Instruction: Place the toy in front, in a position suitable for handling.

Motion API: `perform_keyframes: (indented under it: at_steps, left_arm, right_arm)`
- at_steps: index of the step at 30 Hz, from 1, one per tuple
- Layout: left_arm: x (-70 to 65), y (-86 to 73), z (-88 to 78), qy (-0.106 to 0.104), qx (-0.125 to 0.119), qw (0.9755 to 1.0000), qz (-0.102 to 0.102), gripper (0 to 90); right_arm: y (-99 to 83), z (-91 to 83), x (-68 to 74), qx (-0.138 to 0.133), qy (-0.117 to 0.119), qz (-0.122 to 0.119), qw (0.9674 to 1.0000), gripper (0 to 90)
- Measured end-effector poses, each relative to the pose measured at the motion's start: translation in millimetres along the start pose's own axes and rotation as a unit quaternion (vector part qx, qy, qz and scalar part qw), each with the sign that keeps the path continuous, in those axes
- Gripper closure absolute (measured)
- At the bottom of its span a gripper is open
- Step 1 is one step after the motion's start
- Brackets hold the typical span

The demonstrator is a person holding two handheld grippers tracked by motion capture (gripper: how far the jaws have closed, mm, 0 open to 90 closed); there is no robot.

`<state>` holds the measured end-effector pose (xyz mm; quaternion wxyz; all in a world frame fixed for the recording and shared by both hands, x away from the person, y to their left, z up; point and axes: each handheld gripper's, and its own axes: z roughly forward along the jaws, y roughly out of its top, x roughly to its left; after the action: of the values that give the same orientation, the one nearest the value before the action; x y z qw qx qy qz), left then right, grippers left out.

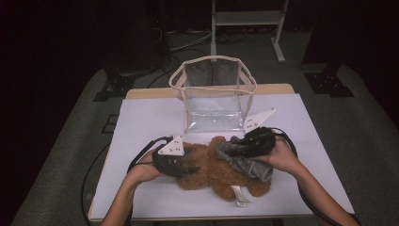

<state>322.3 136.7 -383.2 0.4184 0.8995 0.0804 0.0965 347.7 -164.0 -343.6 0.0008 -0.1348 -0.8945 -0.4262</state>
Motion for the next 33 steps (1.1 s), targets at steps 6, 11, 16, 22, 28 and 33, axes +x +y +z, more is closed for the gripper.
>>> perform_keyframes:
  at_steps: [6,11,16,22,28,33]
  left_arm:
    - [-5.5,5.1,1.6,0.000,0.008,0.9998,0.020,38.3]
    - [-8.6,7.7,2.1,0.001,0.009,0.9996,0.027,38.3]
    - [-8.1,5.2,-0.1,-0.001,0.009,0.9996,0.028,38.3]
    - [-5.2,6.2,-2.5,0.002,0.009,0.9996,0.027,36.9]
    - [-2.9,8.0,-8.8,0.003,0.015,0.9995,0.027,35.1]
    - [-1.7,7.5,-9.8,-0.008,0.008,0.9998,0.016,33.1]
  right_arm:
    - [17.0,24.3,-2.0,0.018,0.013,-0.015,0.9996,77.7]
    - [17.1,22.9,-10.5,0.016,0.008,-0.010,0.9998,77.4]
    - [-0.2,-6.5,-23.3,-0.007,-0.024,0.022,0.9994,77.3]
    - [-31.5,-26.3,-29.2,-0.029,-0.023,0.061,0.9975,77.3]
    - [-39.1,-22.4,-14.4,-0.042,-0.012,0.055,0.9976,77.5]
    - [-39.0,-18.4,-3.7,-0.037,-0.007,0.048,0.9981,77.5]
